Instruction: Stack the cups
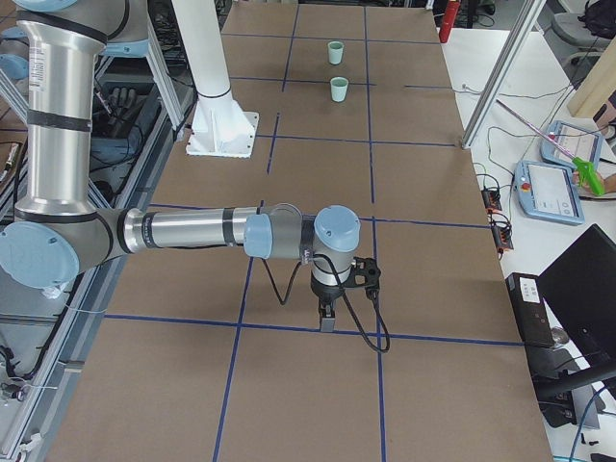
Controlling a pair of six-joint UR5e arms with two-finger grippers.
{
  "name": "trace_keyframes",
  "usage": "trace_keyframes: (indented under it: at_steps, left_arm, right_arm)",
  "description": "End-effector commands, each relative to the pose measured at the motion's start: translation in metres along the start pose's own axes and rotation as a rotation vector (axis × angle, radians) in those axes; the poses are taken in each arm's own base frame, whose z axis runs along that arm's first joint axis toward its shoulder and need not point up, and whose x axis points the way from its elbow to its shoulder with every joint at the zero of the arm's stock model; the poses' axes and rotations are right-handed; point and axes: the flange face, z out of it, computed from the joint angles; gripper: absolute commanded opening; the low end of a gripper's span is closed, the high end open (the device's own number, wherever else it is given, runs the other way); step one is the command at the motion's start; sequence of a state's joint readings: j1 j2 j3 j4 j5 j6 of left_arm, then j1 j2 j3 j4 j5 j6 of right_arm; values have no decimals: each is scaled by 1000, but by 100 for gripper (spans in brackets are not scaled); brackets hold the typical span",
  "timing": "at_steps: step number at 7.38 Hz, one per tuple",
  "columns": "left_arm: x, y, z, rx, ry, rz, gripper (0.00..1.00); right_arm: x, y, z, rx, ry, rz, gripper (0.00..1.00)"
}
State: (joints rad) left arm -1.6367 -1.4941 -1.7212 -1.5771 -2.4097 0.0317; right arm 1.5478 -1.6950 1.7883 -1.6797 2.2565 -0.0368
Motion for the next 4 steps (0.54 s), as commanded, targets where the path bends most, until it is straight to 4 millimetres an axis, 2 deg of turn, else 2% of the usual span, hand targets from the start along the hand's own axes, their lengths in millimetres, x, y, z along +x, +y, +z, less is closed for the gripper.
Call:
trace_keyframes:
  at_steps: [1,4]
  left_arm:
    - [2,0,-1,3,0,2,100]
    - [6,-3,-5,16,4,17,100]
  right_arm:
    - [0,0,0,0,0,0,100]
    - [0,0,0,0,0,0,100]
